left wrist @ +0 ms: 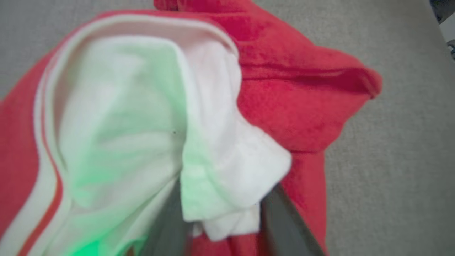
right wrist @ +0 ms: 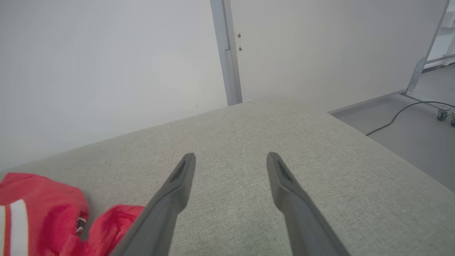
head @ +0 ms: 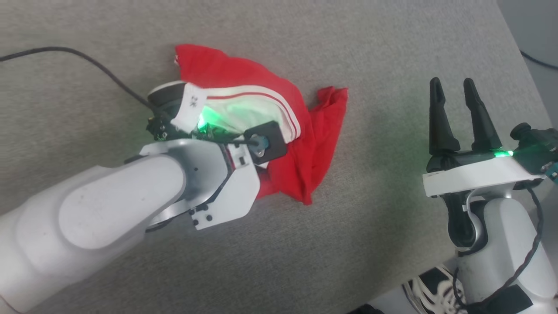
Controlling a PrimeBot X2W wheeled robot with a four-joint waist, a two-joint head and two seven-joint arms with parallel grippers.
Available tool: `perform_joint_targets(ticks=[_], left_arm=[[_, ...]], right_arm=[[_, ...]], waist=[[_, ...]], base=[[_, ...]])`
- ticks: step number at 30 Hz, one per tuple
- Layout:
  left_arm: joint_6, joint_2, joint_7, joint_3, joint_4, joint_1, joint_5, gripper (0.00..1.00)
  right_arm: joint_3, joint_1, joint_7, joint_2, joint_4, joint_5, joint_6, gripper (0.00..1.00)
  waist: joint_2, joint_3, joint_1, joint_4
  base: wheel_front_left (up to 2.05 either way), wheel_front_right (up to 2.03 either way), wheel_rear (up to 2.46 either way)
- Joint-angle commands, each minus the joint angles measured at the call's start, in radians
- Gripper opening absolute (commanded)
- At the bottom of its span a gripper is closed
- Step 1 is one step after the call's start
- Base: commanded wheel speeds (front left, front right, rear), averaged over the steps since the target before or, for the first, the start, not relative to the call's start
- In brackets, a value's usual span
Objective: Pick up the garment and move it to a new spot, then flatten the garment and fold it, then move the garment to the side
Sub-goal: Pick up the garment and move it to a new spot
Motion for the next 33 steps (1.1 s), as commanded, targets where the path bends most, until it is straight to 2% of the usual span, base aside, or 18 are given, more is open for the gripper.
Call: perform_joint_targets(ticks=[1,6,13,16,23,26,29,33], left_arm=[[0.004,0.043,-0.021,-0.021,0.053,0.024,0.009,1.0],[0.004,-0.004,-0.186,-0.015,0.061,0.008,-0.046,1.0],[0.004,-0.013,-0.329,-0.015,0.084,0.067,-0.117,1.0],[0.004,-0.008,-0.426,-0.014,0.144,0.111,-0.162,1.0],[0.003,-0.024,-0.749,-0.005,0.38,0.267,-0.335,1.0],[0.003,-0.051,-0.832,0.035,0.485,0.339,-0.388,1.0],[0.004,-0.085,-0.854,0.098,0.557,0.416,-0.413,1.0],[0.004,-0.116,-0.855,0.278,0.559,0.538,-0.373,1.0]], right_arm=[[-0.007,-0.002,-0.001,0.001,0.001,-0.017,0.0,1.0],[-0.026,0.029,-0.001,0.001,0.016,-0.084,0.0,1.0],[-0.046,0.071,-0.001,0.001,0.027,-0.17,0.0,1.0],[-0.05,0.094,-0.001,0.001,0.034,-0.207,0.0,1.0],[-0.052,0.15,-0.001,-0.002,0.054,-0.298,0.0,1.0],[-0.071,0.168,-0.001,-0.019,0.057,-0.314,0.0,1.0],[-0.098,0.185,-0.001,-0.034,0.052,-0.322,0.0,1.0],[-0.118,0.216,-0.001,-0.06,0.049,-0.329,0.0,1.0]], waist=[[-0.0001,-0.038,0.0,0.033],[-0.0001,-0.134,0.0,0.107],[-0.0001,-0.247,0.0,0.192],[-0.0001,-0.284,0.0,0.23],[-0.0001,-0.353,0.0,0.321],[-0.0001,-0.373,0.0,0.365],[-0.0001,-0.392,0.0,0.406],[-0.0001,-0.418,0.0,0.452]], base=[[0.0,0.0,0.0],[0.0,0.0,0.0],[0.0,0.0,0.0],[0.0,0.0,0.0],[0.0,0.0,0.0],[0.0,0.0,0.0],[0.0,0.0,0.0],[0.0,0.0,0.0]])
